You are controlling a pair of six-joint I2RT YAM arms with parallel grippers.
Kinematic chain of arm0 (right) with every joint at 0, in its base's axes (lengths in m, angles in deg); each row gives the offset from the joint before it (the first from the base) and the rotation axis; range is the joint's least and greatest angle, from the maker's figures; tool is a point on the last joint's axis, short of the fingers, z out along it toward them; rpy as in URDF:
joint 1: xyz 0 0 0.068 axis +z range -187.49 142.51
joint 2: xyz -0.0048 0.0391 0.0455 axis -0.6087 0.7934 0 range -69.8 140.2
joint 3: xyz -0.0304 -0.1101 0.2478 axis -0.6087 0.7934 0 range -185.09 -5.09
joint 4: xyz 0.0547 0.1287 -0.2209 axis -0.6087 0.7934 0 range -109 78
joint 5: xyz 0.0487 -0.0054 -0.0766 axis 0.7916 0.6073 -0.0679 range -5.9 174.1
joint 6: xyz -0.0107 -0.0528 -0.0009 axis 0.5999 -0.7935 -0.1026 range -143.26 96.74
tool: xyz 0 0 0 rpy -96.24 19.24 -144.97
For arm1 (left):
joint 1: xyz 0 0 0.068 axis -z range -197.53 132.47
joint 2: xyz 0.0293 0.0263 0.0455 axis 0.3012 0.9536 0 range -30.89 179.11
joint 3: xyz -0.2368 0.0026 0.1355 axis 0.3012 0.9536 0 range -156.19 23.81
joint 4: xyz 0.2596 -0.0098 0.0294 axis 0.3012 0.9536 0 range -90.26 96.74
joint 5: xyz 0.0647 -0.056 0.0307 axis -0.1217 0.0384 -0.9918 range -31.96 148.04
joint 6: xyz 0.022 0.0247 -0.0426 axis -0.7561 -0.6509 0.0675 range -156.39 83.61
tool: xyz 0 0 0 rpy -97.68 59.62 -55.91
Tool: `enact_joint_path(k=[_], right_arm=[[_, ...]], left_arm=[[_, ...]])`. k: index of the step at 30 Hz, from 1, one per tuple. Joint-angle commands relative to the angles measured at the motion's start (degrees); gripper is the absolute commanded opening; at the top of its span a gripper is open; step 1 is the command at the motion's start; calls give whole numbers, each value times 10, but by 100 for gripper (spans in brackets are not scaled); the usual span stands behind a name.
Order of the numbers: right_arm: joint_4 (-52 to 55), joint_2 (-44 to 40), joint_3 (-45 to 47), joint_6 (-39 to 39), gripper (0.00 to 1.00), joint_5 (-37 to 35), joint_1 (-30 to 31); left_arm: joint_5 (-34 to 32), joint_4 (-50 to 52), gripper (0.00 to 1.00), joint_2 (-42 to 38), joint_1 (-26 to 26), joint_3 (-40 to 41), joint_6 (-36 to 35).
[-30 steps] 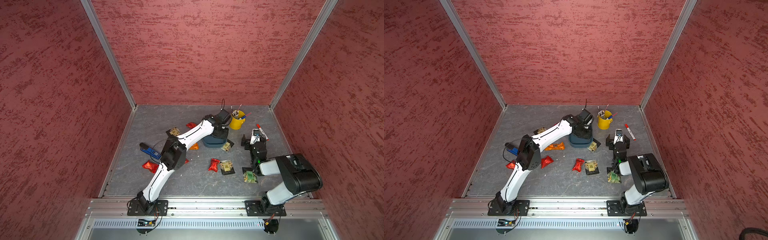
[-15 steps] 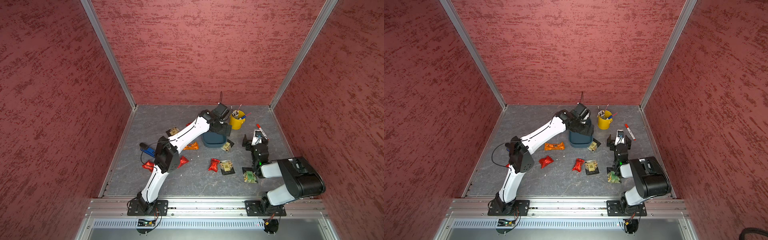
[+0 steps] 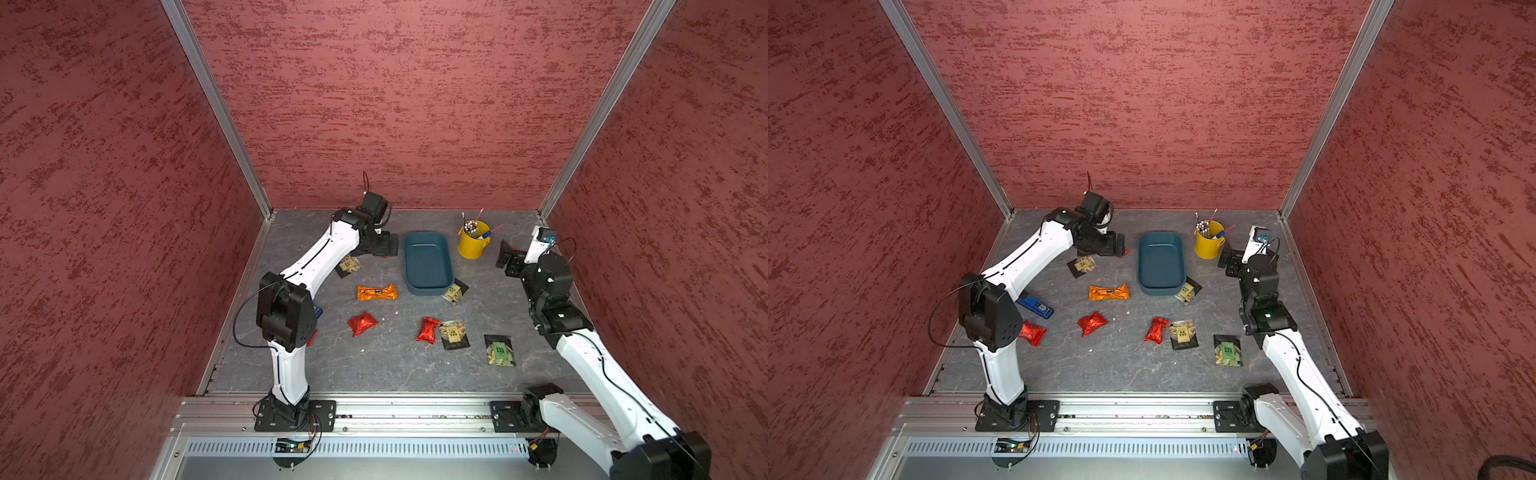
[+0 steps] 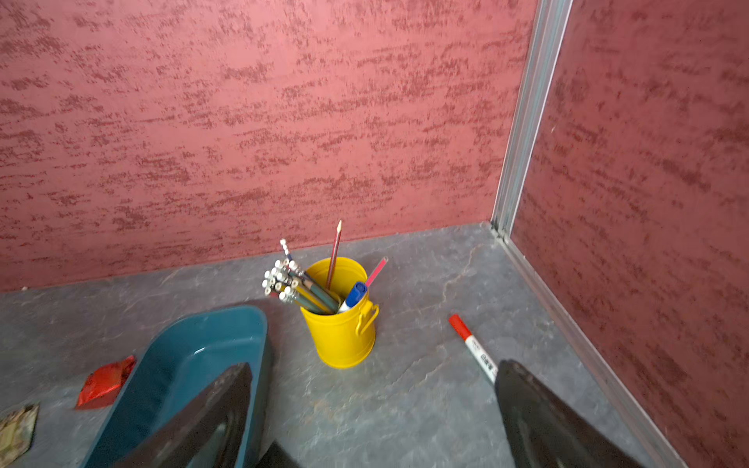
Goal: Put the tea bags into the storage box
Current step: Pick up the tea bag from the center of the board.
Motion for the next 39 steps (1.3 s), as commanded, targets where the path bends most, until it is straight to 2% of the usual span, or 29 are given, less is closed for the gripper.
enact_joint_path(k=[1, 6, 10, 13, 16, 20, 29, 35, 39], right_arm=[[235, 5, -58, 66, 98, 28, 12], [339, -16, -93, 130, 99, 60, 32], [373, -36, -75, 171, 98, 92, 50], [387, -35, -59, 190, 98, 78, 82], [395, -37, -52, 201, 98, 50, 129], [386, -28, -41, 217, 97, 50, 166], [359, -1, -12, 257, 96, 50, 209], [352, 21, -11, 258, 96, 38, 231], [366, 31, -26, 289, 95, 33, 253]], left_arm=[[61, -54, 100, 34, -17, -4, 23], [101, -60, 100, 92, -36, -49, 30], [118, -70, 100, 120, -45, -62, 29], [125, -79, 100, 138, -50, -66, 30], [131, -95, 100, 153, -52, -71, 28], [123, -102, 99, 177, -52, -92, 21], [97, -112, 95, 224, -50, -134, 19], [96, -81, 92, 277, -47, -200, 2], [91, -58, 88, 295, -46, -223, -6]])
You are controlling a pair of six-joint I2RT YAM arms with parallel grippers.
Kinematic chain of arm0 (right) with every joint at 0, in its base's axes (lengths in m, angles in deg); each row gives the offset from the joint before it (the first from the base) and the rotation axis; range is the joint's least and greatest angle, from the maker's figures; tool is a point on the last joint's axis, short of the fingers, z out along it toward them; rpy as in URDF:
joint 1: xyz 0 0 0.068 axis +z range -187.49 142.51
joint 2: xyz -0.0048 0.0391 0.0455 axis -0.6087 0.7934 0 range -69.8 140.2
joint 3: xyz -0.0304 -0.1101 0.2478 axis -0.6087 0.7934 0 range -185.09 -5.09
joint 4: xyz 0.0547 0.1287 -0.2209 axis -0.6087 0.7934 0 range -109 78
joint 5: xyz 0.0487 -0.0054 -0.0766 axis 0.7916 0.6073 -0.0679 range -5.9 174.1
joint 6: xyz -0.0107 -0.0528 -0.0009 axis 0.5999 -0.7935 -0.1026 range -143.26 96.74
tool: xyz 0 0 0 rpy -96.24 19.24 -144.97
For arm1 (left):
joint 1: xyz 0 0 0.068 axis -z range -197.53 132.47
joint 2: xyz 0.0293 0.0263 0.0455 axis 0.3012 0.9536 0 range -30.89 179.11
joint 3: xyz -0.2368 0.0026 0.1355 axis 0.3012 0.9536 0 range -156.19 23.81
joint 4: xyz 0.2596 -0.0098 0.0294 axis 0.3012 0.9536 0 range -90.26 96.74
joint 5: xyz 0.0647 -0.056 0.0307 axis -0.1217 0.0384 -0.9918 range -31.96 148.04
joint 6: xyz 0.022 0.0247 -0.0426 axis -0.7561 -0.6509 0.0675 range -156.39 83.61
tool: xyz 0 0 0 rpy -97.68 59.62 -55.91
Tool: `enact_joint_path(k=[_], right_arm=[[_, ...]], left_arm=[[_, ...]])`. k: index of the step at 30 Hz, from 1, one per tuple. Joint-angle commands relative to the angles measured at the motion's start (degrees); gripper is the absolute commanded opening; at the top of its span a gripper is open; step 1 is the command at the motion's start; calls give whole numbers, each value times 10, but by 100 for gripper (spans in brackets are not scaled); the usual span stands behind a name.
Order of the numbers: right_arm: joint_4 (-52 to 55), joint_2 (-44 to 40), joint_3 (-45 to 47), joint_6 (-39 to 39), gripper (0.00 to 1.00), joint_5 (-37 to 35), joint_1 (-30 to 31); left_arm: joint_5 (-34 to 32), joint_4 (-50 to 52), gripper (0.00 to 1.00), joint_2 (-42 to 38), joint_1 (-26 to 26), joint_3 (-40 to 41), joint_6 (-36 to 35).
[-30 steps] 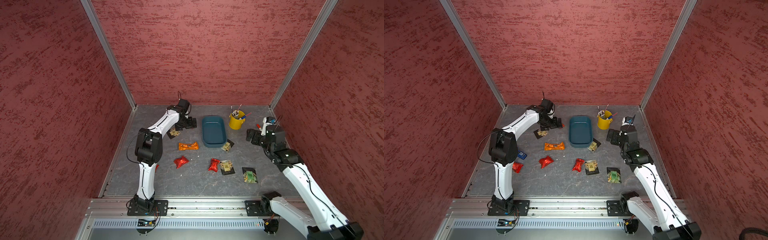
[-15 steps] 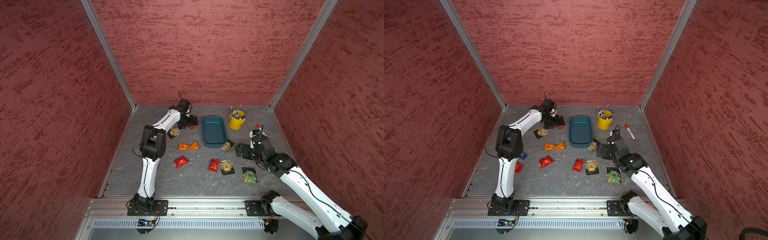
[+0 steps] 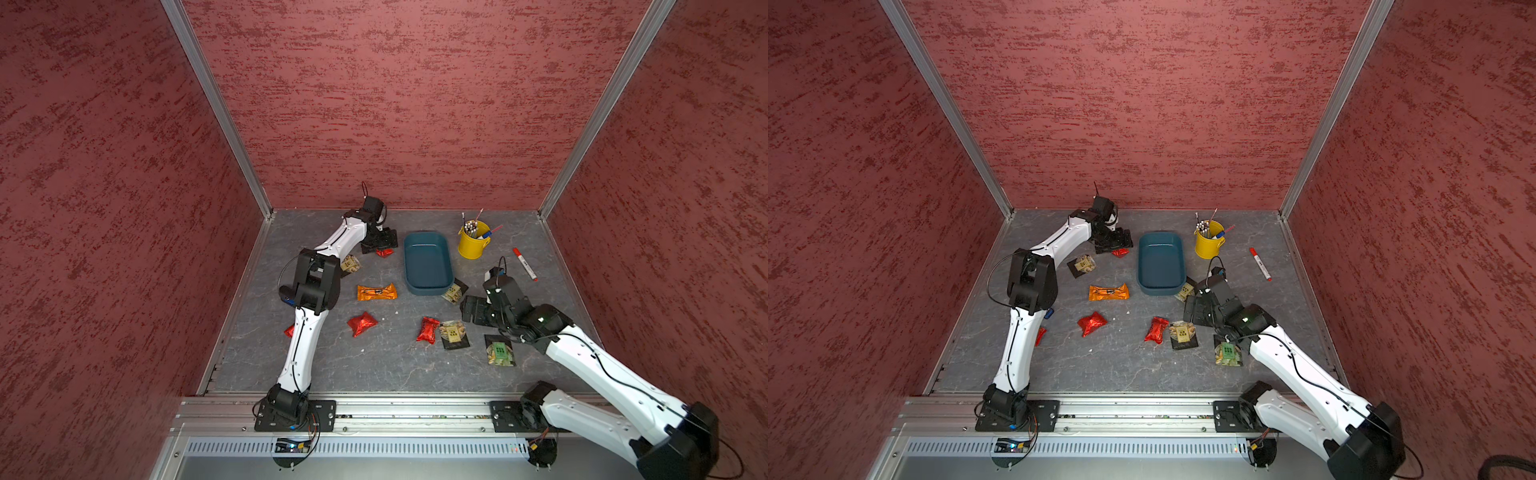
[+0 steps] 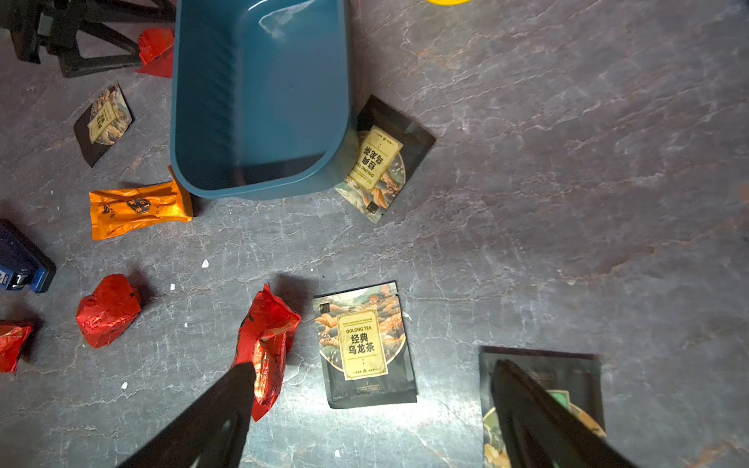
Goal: Put the tea bags into the storage box
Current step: Pick up the tea bag from the center of the board.
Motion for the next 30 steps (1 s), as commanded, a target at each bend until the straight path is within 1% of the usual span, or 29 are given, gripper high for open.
enact_joint_path(k=[1, 7, 16, 19, 22, 30], right_arm=[[1, 3, -14, 37, 95, -22, 22], [33, 19, -28, 122, 93, -52, 62], [55, 65, -45, 201, 92, -71, 132], [46, 68, -48, 212, 91, -74, 153], [41, 80, -51, 217, 91, -70, 163], [25, 137, -70, 217, 89, -51, 184]], left_arm=[[-11, 29, 87, 15, 2, -17, -17], [-28, 52, 82, 12, 8, -15, -34], [-28, 48, 63, 9, 11, 7, -34], [-28, 42, 59, 7, 11, 15, -33], [-29, 38, 51, 1, 11, 22, -35], [-32, 28, 39, -21, 7, 46, -42]])
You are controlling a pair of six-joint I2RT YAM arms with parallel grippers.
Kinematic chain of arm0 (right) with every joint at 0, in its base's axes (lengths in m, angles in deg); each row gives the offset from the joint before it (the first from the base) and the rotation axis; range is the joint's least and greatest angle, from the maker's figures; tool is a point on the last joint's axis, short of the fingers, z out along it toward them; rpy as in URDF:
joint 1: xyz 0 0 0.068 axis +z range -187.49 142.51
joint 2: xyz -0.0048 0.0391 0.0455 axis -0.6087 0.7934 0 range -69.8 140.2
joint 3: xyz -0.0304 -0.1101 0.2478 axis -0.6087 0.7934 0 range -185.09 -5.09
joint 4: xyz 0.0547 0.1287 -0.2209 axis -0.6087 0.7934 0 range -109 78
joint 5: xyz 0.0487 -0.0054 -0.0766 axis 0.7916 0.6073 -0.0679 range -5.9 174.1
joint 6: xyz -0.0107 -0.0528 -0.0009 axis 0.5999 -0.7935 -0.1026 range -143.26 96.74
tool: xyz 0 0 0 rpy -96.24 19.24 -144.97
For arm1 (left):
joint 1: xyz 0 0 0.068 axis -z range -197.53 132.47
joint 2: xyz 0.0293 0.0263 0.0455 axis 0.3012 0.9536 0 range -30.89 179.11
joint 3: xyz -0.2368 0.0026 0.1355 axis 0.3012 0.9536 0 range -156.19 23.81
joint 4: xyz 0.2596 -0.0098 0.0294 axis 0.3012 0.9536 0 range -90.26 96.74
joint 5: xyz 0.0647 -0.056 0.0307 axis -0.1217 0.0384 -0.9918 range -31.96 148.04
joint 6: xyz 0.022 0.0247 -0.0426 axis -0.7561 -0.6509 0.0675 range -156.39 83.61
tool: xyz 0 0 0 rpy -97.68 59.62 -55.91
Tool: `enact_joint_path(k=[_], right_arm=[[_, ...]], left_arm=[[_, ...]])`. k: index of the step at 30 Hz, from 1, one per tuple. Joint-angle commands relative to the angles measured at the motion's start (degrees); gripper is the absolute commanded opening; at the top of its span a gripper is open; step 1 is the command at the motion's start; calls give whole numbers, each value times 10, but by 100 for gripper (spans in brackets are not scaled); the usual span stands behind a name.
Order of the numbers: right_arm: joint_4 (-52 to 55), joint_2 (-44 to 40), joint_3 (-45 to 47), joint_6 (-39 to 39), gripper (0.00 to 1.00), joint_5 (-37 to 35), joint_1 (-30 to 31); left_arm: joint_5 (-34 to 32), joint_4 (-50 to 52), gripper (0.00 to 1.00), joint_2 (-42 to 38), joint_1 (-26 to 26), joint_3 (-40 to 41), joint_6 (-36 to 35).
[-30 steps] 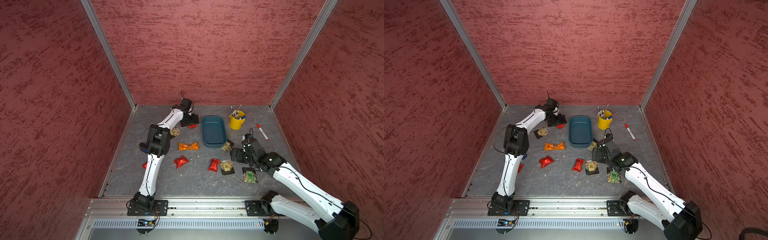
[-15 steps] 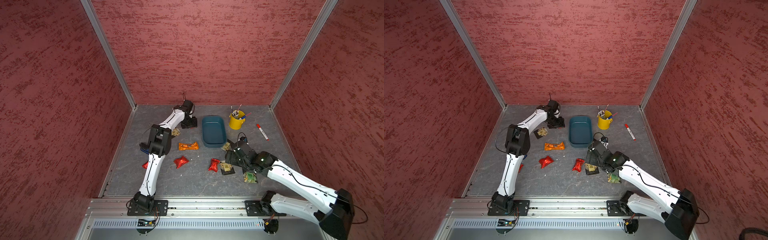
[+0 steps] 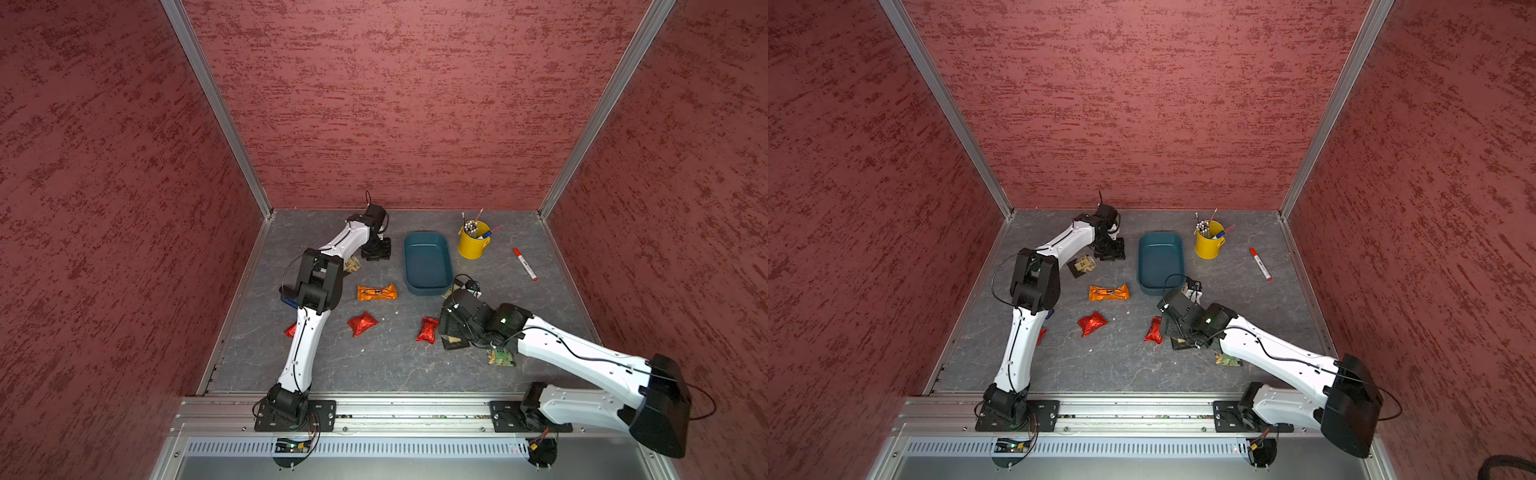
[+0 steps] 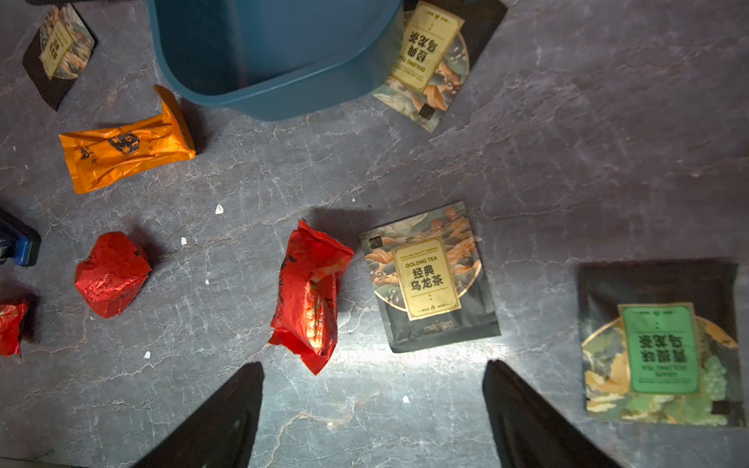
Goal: Put the tea bags into the storage box
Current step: Pick up the tea bag from the center of the board, then place the tea bag in the storage box.
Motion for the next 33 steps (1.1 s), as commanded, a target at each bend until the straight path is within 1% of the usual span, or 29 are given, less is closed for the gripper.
enact_joint_path(k=[1, 5, 11, 14, 18, 20, 24, 27, 31, 33], right_arm=[[-14, 21, -18, 7, 89, 6, 9], [-40, 53, -11, 8, 88, 37, 11], [-71, 93, -23, -12, 80, 56, 11], [-93, 114, -26, -14, 76, 76, 11], [-108, 138, -28, -15, 73, 96, 10], [-114, 154, -31, -19, 73, 108, 10], [-126, 168, -30, -21, 71, 113, 9], [-126, 175, -27, -20, 69, 110, 10], [-134, 186, -21, -20, 65, 109, 9], [-140, 191, -19, -21, 63, 112, 7]], left_arm=[[-5, -6, 38, -24, -2, 14, -11], [-7, -6, 37, -44, -4, 28, -14], [-16, -4, 36, -92, -9, 57, -16], [-27, -8, 36, -127, -10, 85, -5], [-24, -26, 36, -182, -3, 123, 4], [-33, -18, 36, -198, 9, 121, -1], [-58, -4, 36, -224, 48, 107, -15], [-62, 11, 36, -224, 74, 84, -14], [-43, 17, 37, -216, 98, 62, -4], [-46, 21, 37, -209, 112, 54, -3]])
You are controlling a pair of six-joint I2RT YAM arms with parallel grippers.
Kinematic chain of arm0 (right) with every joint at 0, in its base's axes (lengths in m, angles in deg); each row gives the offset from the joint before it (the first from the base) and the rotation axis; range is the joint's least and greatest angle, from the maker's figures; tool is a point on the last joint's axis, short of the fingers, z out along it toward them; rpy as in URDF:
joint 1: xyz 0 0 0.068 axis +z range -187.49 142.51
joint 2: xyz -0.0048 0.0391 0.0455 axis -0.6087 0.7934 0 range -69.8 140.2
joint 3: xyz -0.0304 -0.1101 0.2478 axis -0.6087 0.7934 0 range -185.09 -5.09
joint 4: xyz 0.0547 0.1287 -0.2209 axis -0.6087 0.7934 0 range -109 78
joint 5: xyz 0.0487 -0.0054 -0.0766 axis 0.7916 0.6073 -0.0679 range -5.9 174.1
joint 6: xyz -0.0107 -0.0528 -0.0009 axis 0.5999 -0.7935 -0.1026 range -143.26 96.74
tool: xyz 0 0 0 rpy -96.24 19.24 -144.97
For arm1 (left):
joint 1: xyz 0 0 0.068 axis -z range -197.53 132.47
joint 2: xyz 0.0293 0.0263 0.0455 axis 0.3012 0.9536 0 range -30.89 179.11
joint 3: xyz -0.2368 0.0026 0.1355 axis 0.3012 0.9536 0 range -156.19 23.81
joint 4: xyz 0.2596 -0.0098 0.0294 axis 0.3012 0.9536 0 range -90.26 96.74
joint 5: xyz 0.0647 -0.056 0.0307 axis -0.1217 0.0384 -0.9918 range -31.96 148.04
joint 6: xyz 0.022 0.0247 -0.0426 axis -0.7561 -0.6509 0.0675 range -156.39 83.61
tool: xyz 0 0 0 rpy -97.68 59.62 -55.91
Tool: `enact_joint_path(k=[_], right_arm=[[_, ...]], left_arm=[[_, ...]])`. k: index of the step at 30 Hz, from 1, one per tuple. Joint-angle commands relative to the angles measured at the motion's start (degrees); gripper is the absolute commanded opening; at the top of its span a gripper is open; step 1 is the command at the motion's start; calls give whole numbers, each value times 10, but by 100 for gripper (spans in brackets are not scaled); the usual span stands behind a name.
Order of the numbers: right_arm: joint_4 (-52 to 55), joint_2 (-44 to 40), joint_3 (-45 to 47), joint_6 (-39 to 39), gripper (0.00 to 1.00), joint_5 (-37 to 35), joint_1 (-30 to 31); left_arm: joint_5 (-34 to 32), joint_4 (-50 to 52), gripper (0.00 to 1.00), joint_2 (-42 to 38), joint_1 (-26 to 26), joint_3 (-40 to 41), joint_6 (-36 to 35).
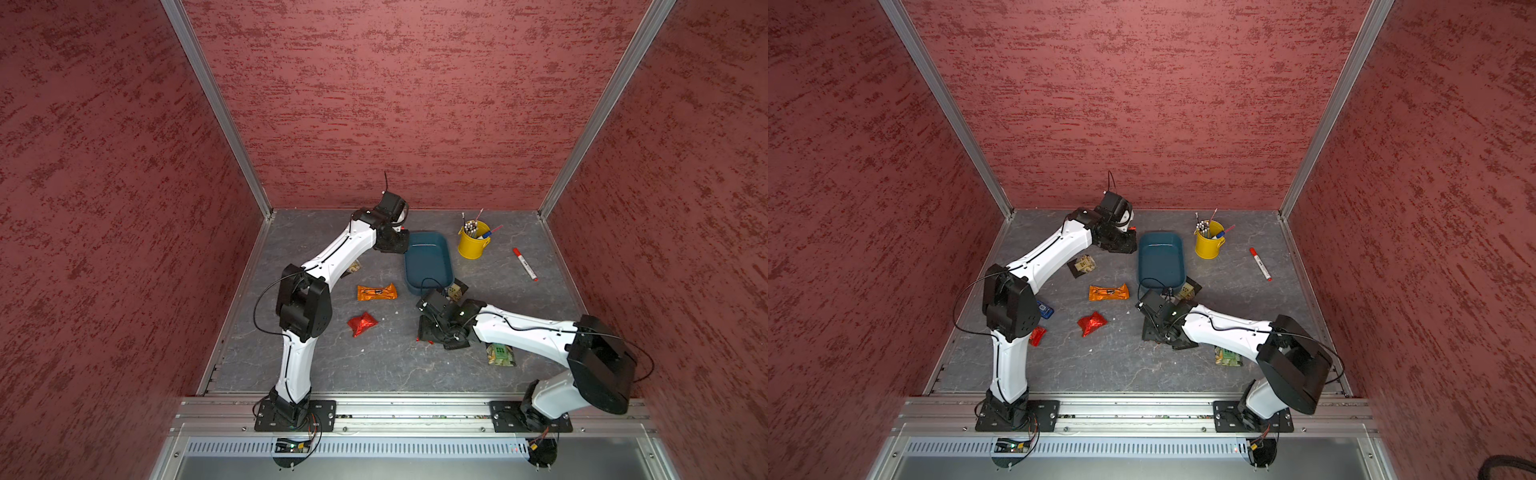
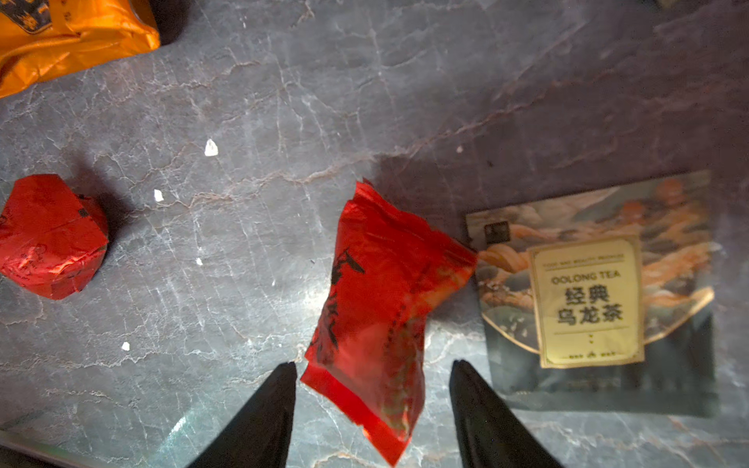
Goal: Put the tea bags into the storage box
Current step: Place the tea bag in the storage box.
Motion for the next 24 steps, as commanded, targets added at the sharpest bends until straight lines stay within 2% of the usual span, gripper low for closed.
enact_joint_path(k=[1, 13, 24], right_arm=[[-20, 12, -4, -6, 62, 6, -1], [-33, 40, -2, -13, 55, 15, -25], [-35, 27, -3, -23, 35, 13, -29]], left_arm=[[-4, 15, 37, 9, 14, -25, 5], [16, 21, 37, 50, 46, -61, 22], [40, 30, 41, 125, 58, -118, 26]])
